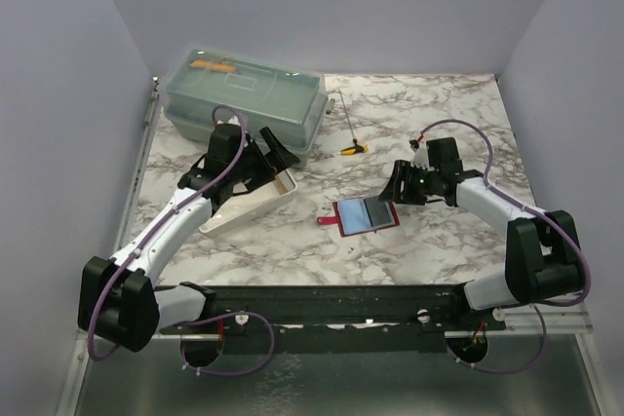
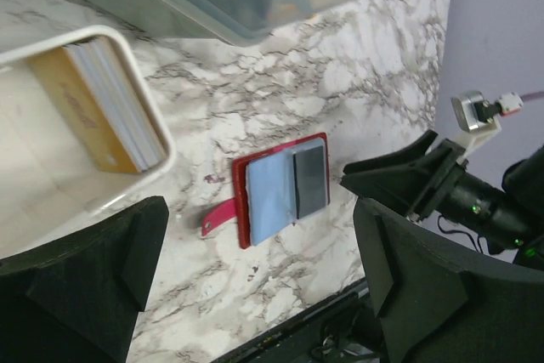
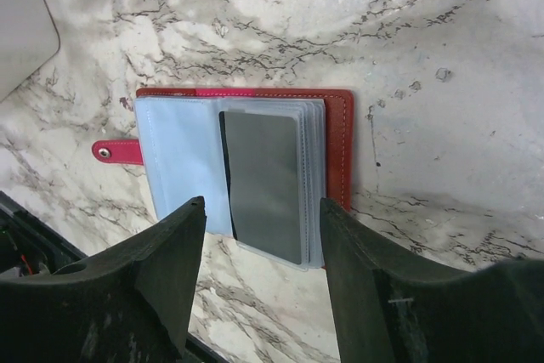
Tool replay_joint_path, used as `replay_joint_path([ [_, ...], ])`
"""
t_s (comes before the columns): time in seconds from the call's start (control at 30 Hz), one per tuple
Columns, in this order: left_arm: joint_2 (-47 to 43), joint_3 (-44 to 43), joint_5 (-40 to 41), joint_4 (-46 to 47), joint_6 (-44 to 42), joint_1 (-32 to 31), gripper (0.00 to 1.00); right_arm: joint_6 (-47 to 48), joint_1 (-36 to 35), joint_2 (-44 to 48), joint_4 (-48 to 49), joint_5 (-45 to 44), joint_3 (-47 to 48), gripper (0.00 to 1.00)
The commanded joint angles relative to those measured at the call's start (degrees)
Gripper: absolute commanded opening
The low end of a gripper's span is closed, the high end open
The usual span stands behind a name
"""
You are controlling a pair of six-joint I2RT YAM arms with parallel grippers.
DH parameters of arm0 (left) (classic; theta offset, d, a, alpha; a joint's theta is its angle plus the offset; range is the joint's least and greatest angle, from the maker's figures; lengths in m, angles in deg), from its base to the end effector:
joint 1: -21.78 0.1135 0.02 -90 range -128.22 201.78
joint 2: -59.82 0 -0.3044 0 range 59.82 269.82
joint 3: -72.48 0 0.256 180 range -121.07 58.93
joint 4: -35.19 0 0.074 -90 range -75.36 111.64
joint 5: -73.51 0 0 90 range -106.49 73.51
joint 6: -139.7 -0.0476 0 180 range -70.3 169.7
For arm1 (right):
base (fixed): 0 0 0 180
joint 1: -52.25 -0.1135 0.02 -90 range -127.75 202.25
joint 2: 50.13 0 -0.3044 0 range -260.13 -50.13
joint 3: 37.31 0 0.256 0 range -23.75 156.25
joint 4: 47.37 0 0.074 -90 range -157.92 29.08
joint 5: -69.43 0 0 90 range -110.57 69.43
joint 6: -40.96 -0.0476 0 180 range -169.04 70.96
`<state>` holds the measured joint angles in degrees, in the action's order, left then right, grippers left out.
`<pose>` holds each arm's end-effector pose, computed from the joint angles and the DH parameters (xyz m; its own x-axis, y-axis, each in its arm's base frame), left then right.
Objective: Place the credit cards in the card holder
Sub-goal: Pick up the credit card from the storage box.
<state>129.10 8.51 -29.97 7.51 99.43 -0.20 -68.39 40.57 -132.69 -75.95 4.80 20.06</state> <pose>0.2445 -0.1106 0.3090 -0.7424 -0.5005 -0.4453 -0.0328 0.6911 -0.7220 0.2714 0.0769 0.2120 -0.8881 0.1221 -0.4431 -0.1448 0.8406 0.5219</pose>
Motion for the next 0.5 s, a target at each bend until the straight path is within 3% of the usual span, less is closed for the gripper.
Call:
replay_joint_path([
  [0.0,2.4,2.8,-4.0,-2.9,-2.1,3.6,0.99,1.3,-0.4,1.6,0.9,2.8,-0.7,0.6],
  [0.2,6.1,6.8,-1.3,8.4,1.7,4.1,0.97,1.4,-0.4,1.9,0.4,3.3,-0.5,0.6],
  [0.47,13.7,6.5,1.4,13.9,2.3,4.1,0.91,1.1,-0.4,3.3,0.0,3.3,-1.8,0.6],
])
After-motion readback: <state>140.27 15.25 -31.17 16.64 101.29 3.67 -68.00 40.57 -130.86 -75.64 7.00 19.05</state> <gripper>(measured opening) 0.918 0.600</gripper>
